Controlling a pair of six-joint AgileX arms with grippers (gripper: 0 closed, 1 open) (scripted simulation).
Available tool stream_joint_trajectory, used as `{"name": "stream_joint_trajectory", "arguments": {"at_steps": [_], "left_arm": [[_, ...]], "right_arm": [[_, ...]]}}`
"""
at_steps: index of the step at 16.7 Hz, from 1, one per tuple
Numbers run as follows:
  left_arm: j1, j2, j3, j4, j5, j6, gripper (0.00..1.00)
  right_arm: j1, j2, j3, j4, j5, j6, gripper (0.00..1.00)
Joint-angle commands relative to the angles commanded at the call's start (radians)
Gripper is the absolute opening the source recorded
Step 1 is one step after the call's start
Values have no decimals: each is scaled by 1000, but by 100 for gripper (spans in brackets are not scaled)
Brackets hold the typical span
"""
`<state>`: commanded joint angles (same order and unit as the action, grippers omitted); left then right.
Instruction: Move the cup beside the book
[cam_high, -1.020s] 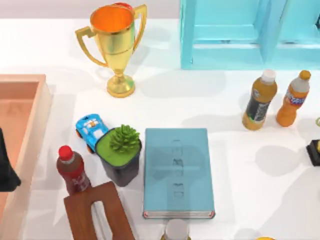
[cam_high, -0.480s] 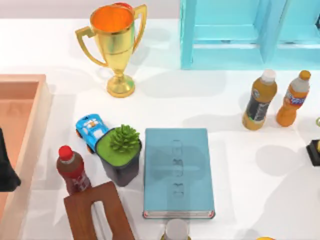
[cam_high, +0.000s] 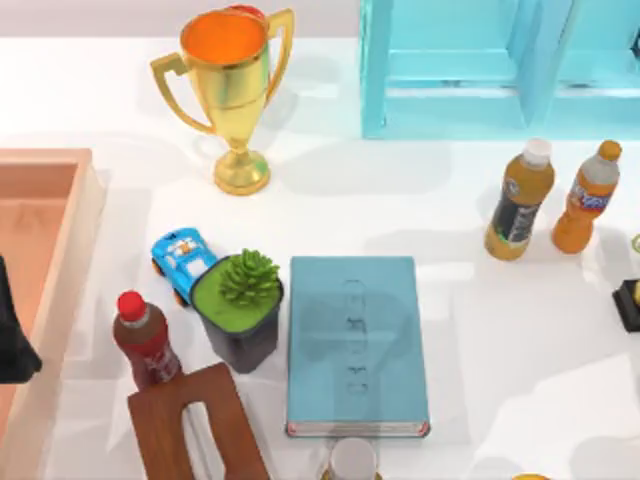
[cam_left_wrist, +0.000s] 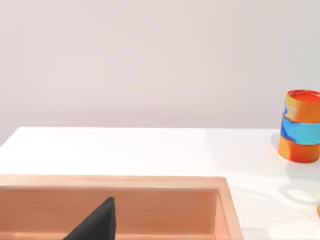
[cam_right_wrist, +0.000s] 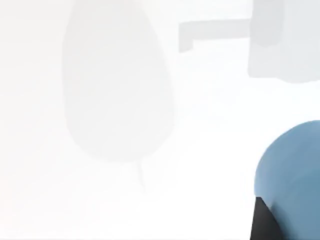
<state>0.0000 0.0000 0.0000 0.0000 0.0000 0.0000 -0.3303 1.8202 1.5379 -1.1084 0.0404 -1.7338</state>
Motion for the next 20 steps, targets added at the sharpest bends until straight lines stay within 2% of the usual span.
{"name": "stream_joint_trajectory", "arguments": {"at_steps": [5,12,16,20], "left_arm": [[0,0,0,0,0,0,100],[0,0,0,0,0,0,100],[0,0,0,0,0,0,100],[0,0,0,0,0,0,100]], "right_arm": [[267,-45,91,-85,0,507,0],[645,-27,116,-218,-66,1368,0],[815,6,81,-261,-87,1830,0],[936,25,47,-258,-73,2184,0]]}}
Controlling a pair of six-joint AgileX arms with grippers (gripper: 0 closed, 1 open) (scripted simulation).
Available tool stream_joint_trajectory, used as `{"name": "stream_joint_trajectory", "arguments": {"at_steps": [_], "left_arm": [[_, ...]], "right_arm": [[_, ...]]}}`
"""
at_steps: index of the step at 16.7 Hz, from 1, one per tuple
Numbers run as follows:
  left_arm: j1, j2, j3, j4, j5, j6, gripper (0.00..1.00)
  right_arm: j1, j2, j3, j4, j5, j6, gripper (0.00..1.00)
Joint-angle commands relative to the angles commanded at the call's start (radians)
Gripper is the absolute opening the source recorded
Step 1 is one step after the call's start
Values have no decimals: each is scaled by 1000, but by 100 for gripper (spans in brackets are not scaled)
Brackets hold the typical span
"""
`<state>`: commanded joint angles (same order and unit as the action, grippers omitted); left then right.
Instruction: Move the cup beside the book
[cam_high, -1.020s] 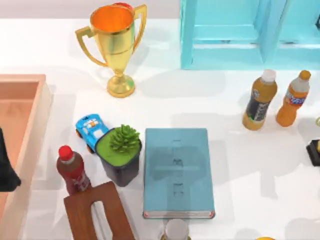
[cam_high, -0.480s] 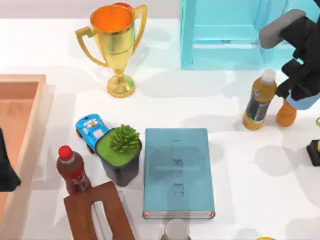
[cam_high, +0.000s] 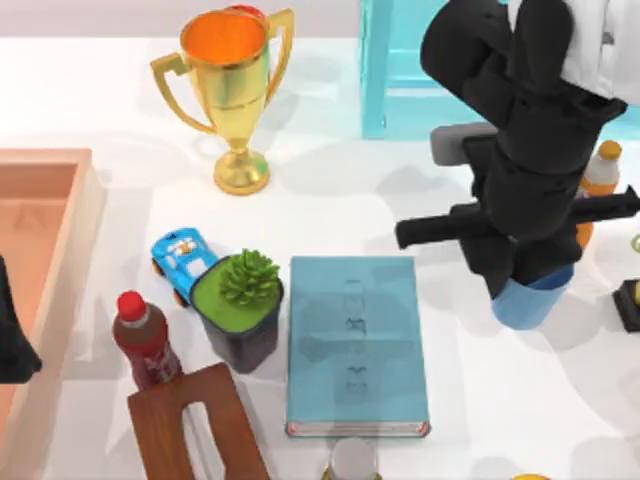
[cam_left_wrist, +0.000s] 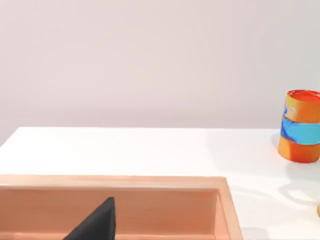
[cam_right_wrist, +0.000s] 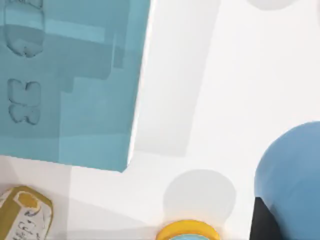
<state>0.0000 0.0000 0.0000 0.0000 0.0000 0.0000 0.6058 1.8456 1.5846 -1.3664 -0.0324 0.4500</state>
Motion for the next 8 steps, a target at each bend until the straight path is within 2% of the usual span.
{"name": "stream_joint_trajectory", "arguments": {"at_steps": [4,8], "left_arm": [[0,0,0,0,0,0,100],[0,0,0,0,0,0,100]], "right_arm": [[70,0,-12,32,36,205,0],[95,-5,-9,51,58,265,0]]}}
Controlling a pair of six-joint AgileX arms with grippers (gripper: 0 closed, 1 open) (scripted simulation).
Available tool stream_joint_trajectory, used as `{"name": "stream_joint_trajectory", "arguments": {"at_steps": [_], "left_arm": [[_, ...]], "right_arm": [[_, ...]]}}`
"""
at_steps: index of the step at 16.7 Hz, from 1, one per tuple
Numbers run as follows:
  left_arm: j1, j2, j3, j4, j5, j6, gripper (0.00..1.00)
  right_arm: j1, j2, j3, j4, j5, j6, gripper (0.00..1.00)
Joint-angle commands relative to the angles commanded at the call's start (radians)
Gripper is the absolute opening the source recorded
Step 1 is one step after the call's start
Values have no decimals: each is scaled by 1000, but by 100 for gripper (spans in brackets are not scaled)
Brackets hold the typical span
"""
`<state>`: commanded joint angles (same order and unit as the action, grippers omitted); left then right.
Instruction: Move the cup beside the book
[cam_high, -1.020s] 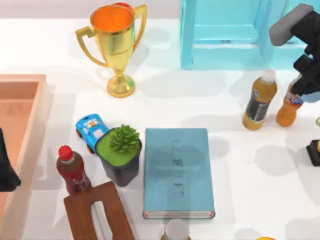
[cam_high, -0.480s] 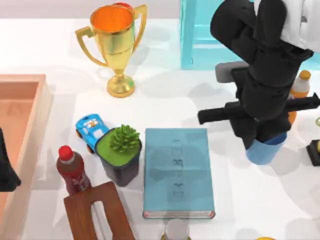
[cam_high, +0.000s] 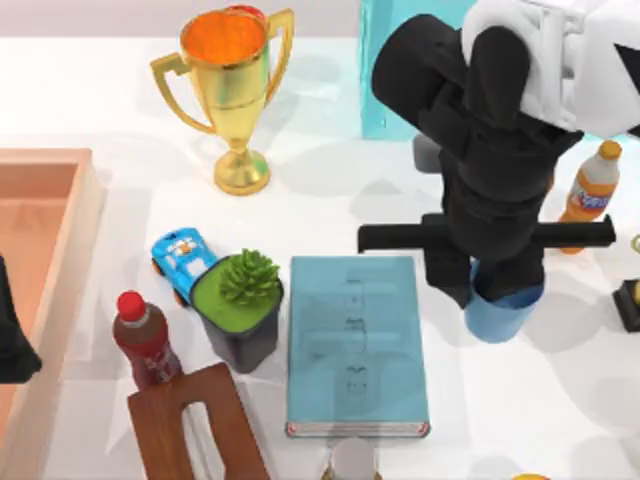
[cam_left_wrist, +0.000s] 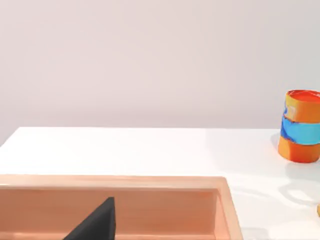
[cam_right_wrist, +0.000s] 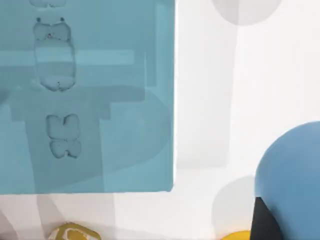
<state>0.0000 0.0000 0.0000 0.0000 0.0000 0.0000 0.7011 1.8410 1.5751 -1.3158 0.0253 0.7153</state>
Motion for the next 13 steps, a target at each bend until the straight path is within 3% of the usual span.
{"name": "stream_joint_trajectory", "arguments": {"at_steps": [6,13], "left_arm": [[0,0,0,0,0,0,100],[0,0,0,0,0,0,100]], "right_arm": [[-6,2,-16,15,-2,-2,0],[-18,11,-227,240,0,-18,0]]}}
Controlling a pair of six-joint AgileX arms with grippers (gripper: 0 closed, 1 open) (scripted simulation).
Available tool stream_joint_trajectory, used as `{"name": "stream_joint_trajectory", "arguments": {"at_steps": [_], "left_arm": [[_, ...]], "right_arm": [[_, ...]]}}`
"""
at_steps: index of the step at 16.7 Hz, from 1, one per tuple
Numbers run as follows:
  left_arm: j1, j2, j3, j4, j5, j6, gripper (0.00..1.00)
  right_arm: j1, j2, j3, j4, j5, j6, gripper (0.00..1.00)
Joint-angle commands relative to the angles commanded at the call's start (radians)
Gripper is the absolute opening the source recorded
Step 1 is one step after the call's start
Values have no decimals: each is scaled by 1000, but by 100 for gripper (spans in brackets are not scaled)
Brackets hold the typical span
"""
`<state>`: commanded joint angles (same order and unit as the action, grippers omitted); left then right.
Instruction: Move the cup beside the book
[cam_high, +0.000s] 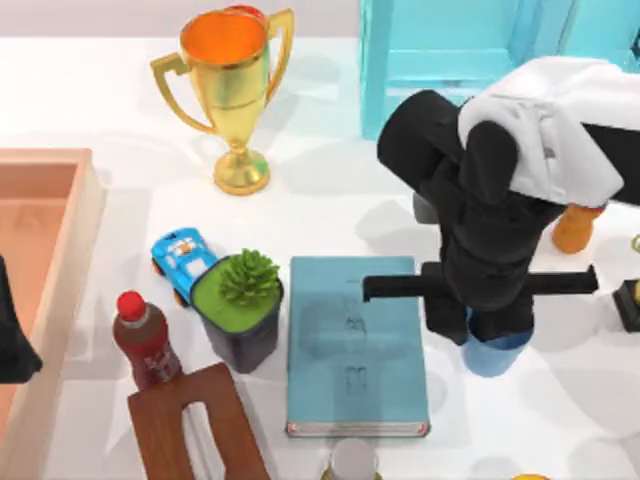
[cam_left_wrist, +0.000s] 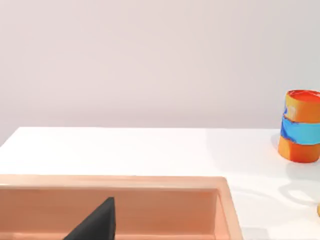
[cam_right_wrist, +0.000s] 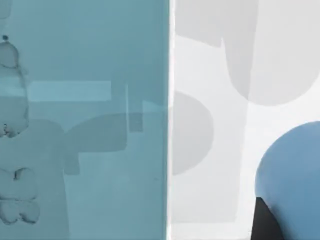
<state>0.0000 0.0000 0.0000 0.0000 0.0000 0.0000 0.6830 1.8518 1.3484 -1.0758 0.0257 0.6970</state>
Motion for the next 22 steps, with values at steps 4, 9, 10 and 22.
{"name": "stream_joint_trajectory", "arguments": {"at_steps": [4,9,10,22], "left_arm": [[0,0,0,0,0,0,100],[0,0,0,0,0,0,100],[0,0,0,0,0,0,100],[0,0,0,0,0,0,100]], "right_arm": [[-1,3,-14,14,0,0,0],[-1,3,-14,14,0,0,30],[-1,3,-14,14,0,0,38],[-1,3,-14,14,0,0,100]]}}
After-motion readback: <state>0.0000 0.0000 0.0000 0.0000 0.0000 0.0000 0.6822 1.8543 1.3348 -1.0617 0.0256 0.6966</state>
